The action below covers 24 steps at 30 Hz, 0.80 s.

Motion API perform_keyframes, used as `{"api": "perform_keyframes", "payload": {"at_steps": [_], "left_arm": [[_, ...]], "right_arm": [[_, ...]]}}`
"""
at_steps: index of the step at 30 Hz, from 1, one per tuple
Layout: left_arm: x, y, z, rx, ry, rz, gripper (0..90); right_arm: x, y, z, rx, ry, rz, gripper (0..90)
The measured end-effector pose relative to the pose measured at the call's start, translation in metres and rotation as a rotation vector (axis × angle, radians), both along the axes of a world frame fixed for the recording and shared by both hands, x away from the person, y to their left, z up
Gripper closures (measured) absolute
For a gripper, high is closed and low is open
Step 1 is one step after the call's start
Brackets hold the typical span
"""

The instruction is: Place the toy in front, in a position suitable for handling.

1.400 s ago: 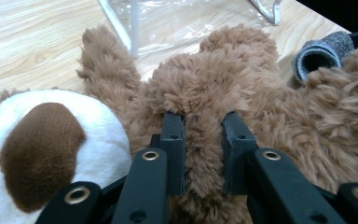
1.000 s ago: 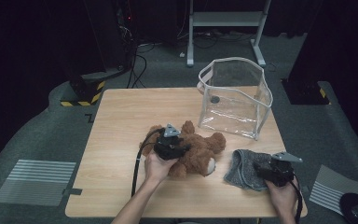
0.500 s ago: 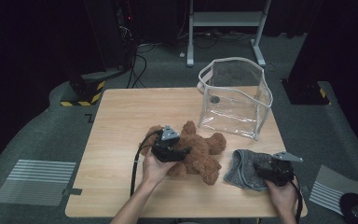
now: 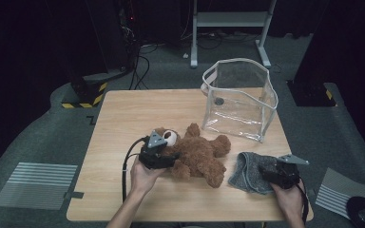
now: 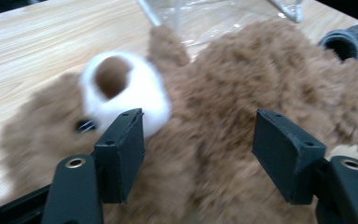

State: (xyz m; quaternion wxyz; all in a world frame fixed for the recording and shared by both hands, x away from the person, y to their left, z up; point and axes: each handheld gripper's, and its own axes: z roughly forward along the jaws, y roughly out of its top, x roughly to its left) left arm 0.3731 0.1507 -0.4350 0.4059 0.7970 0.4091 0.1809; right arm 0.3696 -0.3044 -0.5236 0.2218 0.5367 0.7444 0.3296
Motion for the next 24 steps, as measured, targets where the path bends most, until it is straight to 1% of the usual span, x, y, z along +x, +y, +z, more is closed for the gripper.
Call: {"api": "perform_keyframes", "payload": {"at_steps": [1,2,4,5,6,8,9,10,11,14,17,18,20,21,22,23,24], "left_arm": [[-0.003,0.009,-0.001,-0.006,-0.002,0.021,33.5],[-0.003,0.009,-0.001,-0.006,-0.002,0.021,33.3],[-0.007,0.018,-0.003,-0.011,-0.003,0.046,33.3],[-0.012,0.030,-0.007,-0.021,-0.003,0.074,33.0],[-0.012,0.030,-0.007,-0.021,-0.003,0.074,32.8],[-0.016,0.043,-0.012,-0.027,0.008,0.106,32.5],[-0.020,0.055,-0.018,-0.037,0.020,0.137,32.1],[-0.020,0.055,-0.018,-0.037,0.020,0.137,31.9],[-0.022,0.060,-0.021,-0.040,0.024,0.152,31.7],[-0.027,0.073,-0.031,-0.034,0.036,0.191,31.4],[-0.030,0.083,-0.041,-0.024,0.052,0.223,31.1],[-0.030,0.085,-0.045,-0.016,0.058,0.235,31.1],[-0.029,0.090,-0.053,-0.002,0.069,0.256,31.0],[-0.028,0.093,-0.061,0.020,0.078,0.276,31.0],[-0.028,0.095,-0.065,0.023,0.082,0.285,31.0],[-0.028,0.095,-0.065,0.023,0.082,0.285,31.0],[-0.027,0.098,-0.068,0.024,0.089,0.294,31.0]], "right_arm": [[0.000,0.000,0.000,0.001,0.001,0.002,25.3],[0.000,0.000,0.000,0.001,0.001,0.002,25.3],[0.000,-0.001,0.001,0.002,0.010,-0.002,25.4],[0.000,0.000,0.001,0.001,0.016,-0.004,25.4],[0.000,0.000,0.001,0.001,0.016,-0.004,25.4],[0.001,0.000,0.002,-0.002,0.023,0.000,25.1],[0.002,-0.001,0.003,0.000,0.031,0.001,24.6],[0.003,-0.001,0.003,0.000,0.035,0.002,24.5],[0.003,-0.001,0.003,0.002,0.038,0.004,24.4],[0.003,-0.002,0.004,0.010,0.040,0.004,24.3],[-0.001,-0.005,0.010,0.005,0.020,-0.003,24.6],[-0.002,-0.006,0.012,0.013,0.015,-0.003,24.6],[-0.004,-0.009,0.018,0.027,0.007,0.005,24.6],[-0.005,-0.009,0.022,0.038,0.000,0.014,24.6],[-0.006,-0.008,0.024,0.039,-0.002,0.025,24.6],[-0.007,-0.006,0.026,0.042,-0.005,0.034,24.6],[-0.007,-0.006,0.026,0.042,-0.005,0.034,24.6]]}}
